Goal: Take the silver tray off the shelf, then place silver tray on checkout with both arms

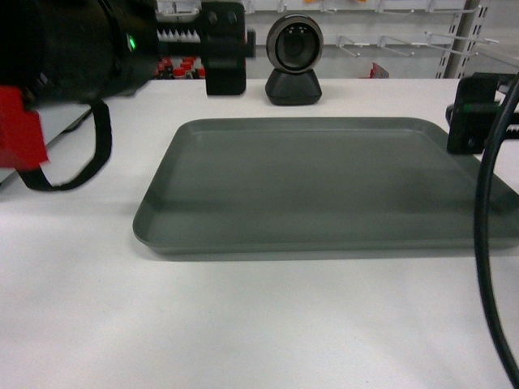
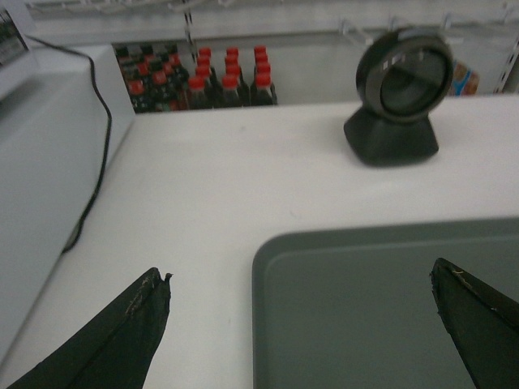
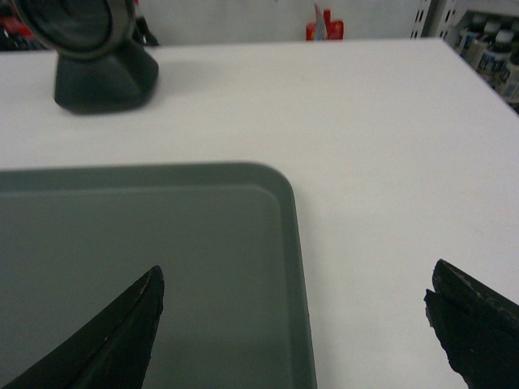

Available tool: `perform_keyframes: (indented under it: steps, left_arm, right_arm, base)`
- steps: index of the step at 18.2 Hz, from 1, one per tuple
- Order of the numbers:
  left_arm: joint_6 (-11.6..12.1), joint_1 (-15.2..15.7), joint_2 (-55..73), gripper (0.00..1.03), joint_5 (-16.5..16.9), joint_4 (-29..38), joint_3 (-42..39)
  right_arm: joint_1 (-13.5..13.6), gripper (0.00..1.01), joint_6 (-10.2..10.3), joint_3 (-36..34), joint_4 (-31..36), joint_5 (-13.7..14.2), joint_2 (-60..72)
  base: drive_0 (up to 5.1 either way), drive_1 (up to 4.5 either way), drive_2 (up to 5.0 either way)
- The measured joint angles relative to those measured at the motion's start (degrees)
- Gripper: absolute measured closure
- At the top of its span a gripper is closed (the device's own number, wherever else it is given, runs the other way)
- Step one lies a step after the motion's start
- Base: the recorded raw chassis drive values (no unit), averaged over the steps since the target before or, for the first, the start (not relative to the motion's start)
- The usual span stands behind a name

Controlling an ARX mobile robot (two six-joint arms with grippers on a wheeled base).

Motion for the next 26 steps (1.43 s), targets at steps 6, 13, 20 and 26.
perform_keyframes:
  steps: [6, 13, 20, 26]
  left_arm:
    - [-0.07, -0.92, -15.45, 0.05, -1.05, 2.45, -1.4]
    - [2.36, 1.2, -24.52, 0.19, 1.53, -9.16, -4.15]
    - [2.75, 12.85, -42.51, 0.92, 13.49, -2.6, -29.92]
    - [2.93, 19.15, -53.05, 1.01, 19.56, -2.38, -40.26]
  right_arm:
    - [-0.57, 0.03, 4.59, 0.07, -2.32, 0.79, -15.82]
    - [0.07, 0.41, -2.03, -10.64, -11.52, 2.89, -33.46]
    - [-2.12, 0.99, -3.41, -27.87, -13.25, 1.07, -54.12]
    - [-7.39, 0.99, -3.41, -35.87, -13.51, -4.22, -62.99]
  base:
    - [0.0, 0.0, 0.0]
    - [0.0, 0.0, 0.0]
    - [0.0, 0.0, 0.0]
    - [0.0, 0.0, 0.0]
